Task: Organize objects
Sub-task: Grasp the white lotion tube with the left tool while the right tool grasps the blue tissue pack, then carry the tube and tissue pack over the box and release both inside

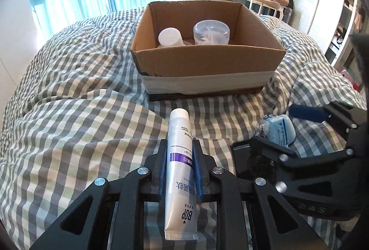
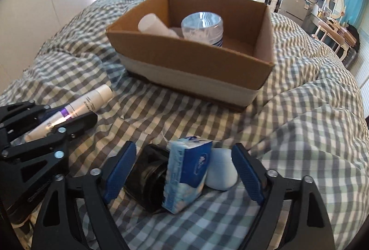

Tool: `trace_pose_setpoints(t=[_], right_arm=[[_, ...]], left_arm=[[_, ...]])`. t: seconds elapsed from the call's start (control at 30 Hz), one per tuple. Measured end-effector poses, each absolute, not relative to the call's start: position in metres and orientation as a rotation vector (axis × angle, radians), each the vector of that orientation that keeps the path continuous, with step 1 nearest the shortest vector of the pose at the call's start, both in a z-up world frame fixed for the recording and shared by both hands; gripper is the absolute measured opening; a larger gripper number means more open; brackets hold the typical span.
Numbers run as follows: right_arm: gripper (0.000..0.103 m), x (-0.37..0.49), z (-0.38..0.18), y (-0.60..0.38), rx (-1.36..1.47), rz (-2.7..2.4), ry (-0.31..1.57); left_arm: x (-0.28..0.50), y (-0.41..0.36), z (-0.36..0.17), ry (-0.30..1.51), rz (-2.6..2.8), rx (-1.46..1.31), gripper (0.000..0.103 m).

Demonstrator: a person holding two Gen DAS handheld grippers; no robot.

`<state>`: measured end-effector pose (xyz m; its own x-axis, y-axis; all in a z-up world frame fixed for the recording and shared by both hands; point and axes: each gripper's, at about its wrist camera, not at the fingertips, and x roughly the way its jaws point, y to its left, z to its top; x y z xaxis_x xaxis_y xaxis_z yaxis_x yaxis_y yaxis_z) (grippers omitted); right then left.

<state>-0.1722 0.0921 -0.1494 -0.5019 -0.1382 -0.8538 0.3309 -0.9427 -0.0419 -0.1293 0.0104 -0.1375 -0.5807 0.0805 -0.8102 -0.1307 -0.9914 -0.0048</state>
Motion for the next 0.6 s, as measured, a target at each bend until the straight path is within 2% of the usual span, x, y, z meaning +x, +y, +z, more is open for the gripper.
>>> trace_pose_setpoints(t=[0.23,0.4,0.6], right_arm=[[0.032,-0.176,-0.156,0.095,1.436,-2.509,0.289],[0.021,-0.167,-0.143,0.098,1.378,-2.544,0.300],[0.020,-0.149,-0.117,0.097,1.269,-2.572,0.302]], left_arm=[[-0.121,0.006,-0.136,0.072,2.695,-1.347,0.020],[-0.115,0.007,-0.129,0.092,2.712,-1.323,0.020],[-0.105,0.010,-0.111,0.105,2.745,-1.265,0.020]])
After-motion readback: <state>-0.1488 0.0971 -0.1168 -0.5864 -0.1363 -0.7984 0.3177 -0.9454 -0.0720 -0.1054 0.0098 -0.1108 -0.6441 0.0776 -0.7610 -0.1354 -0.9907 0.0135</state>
